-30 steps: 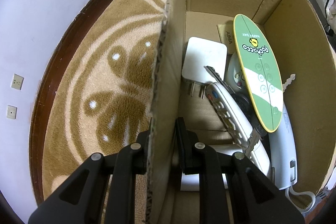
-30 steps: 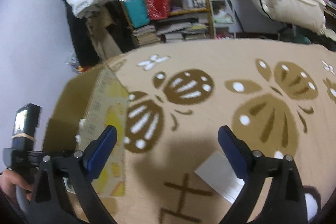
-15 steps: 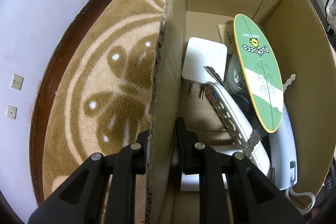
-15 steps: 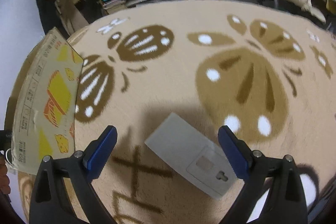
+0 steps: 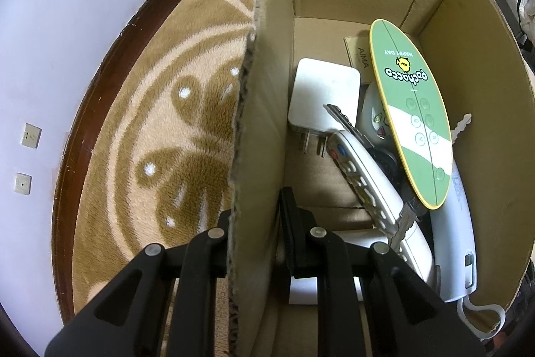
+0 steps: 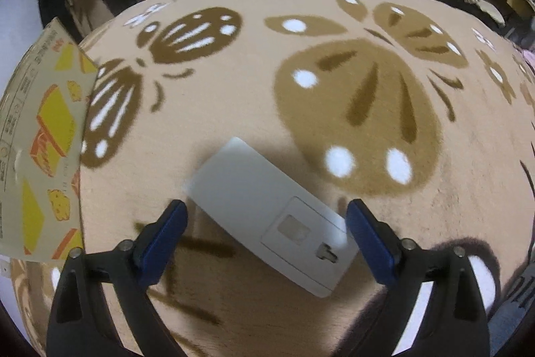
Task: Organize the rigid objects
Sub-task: 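Lower the right tool onto the white rectangular device and grasp it, then carry the white device into the box and open the right tool, then lower the box onto the rug with the left tool and release it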
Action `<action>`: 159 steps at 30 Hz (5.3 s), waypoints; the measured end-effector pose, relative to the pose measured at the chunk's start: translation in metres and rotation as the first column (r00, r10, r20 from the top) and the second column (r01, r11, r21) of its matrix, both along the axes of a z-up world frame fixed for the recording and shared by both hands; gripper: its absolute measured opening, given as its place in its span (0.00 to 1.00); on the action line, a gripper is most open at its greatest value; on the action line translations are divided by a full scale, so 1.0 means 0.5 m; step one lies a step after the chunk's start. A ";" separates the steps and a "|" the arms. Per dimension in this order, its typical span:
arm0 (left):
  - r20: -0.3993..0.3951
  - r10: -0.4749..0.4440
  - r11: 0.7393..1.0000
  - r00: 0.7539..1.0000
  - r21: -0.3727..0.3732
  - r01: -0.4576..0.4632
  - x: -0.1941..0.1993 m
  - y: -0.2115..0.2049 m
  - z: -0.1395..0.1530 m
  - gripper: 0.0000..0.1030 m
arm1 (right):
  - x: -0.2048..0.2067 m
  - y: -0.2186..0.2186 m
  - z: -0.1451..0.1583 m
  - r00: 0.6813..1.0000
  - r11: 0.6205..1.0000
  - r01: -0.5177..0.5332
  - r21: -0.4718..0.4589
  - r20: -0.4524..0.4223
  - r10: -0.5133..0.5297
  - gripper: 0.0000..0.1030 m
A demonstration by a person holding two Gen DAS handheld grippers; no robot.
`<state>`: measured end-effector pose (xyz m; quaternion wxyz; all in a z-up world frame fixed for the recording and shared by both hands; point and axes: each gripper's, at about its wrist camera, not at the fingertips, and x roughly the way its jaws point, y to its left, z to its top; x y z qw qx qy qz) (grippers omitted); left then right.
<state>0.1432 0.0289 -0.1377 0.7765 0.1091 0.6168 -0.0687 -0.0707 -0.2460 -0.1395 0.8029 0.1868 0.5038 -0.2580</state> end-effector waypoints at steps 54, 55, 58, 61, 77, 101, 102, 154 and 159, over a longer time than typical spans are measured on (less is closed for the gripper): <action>0.009 -0.002 1.000 1.000 0.011 0.002 -0.005 -0.005 0.011 0.17 | 0.107 0.172 0.236 0.835 0.956 -0.291 0.037 0.498 0.235 0.51; 0.009 0.000 1.000 1.000 0.008 0.000 -0.005 -0.005 0.011 0.17 | 0.110 0.185 0.238 0.820 0.947 -0.317 0.060 0.519 0.241 0.51; 0.009 -0.001 1.000 1.000 0.005 0.000 -0.006 -0.004 0.012 0.17 | 0.117 0.220 0.239 0.792 0.920 -0.374 0.114 0.555 0.254 0.51; 0.011 -0.004 1.000 1.000 0.008 0.004 -0.007 -0.006 0.012 0.17 | 0.128 0.253 0.231 0.786 0.906 -0.404 0.126 0.554 0.274 0.51; 0.047 -0.013 1.000 0.999 -0.012 0.013 -0.024 0.009 0.026 0.17 | 0.128 0.278 0.200 0.801 0.901 -0.430 0.064 0.488 0.348 0.52; 0.408 -0.071 0.994 0.910 -0.045 0.097 -0.189 0.057 0.236 0.19 | -0.023 0.194 0.276 0.842 0.965 -0.256 -0.058 0.478 0.252 0.95; 0.422 -0.072 0.994 0.904 -0.049 0.102 -0.198 0.059 0.247 0.19 | -0.031 0.190 0.279 0.840 0.967 -0.248 -0.060 0.483 0.246 0.97; 0.646 -0.192 0.973 0.739 0.028 0.228 -0.334 0.042 0.334 0.98 | -0.095 0.177 0.274 0.862 0.971 -0.209 -0.114 0.447 0.238 1.00; 0.644 -0.193 0.973 0.740 0.028 0.230 -0.333 0.041 0.335 0.98 | -0.095 0.177 0.274 0.862 0.971 -0.210 -0.114 0.446 0.238 1.00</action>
